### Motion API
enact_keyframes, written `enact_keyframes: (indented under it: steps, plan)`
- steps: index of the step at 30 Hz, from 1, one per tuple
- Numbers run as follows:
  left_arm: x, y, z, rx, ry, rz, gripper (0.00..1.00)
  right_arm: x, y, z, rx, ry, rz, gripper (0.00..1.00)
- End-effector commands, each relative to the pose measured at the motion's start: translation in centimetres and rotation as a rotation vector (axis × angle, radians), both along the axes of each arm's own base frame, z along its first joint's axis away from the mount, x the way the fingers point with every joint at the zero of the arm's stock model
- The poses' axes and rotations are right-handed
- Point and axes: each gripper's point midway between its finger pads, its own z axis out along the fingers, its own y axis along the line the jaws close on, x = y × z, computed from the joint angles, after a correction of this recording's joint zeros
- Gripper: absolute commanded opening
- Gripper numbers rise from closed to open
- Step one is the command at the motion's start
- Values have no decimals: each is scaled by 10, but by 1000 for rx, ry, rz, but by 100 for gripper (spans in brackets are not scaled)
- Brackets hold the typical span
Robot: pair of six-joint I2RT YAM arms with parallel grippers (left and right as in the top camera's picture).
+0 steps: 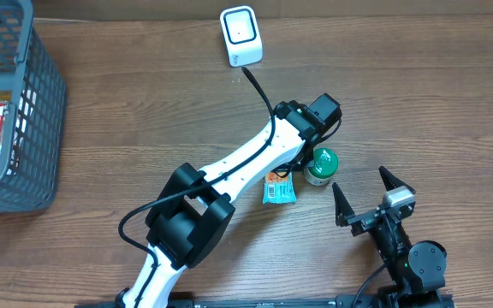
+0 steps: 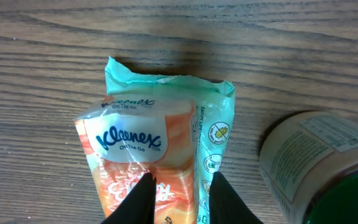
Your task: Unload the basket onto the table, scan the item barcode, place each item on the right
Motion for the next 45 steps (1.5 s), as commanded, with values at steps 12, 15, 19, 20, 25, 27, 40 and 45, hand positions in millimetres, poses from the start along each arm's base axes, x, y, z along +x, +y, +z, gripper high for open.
enact_keyframes:
  steps: [12, 15, 19, 20, 25, 27, 40, 45]
  plan:
    - [-11, 5, -12, 62, 10, 10, 15, 0, 0, -2, 1, -5, -1, 100]
    - [-11, 9, -12, 84, 5, 10, 16, 0, 0, -2, 1, -5, -1, 100]
    - [-13, 12, -14, 95, 13, 8, 17, 0, 0, -2, 1, -5, -1, 100]
    - [-14, 14, -14, 105, 13, 9, 16, 0, 0, -2, 1, -5, -1, 100]
    - [-14, 24, -13, 145, 15, 12, 17, 0, 0, -2, 1, -5, -1, 100]
    - [-15, 28, -12, 158, 20, 14, 17, 0, 0, -2, 1, -5, -1, 100]
    - [-1, 20, 0, 133, -10, -87, 31, 0, 0, -2, 1, -5, -1, 100]
    - [-3, 17, 0, 132, -12, -95, 30, 0, 0, -2, 1, -5, -1, 100]
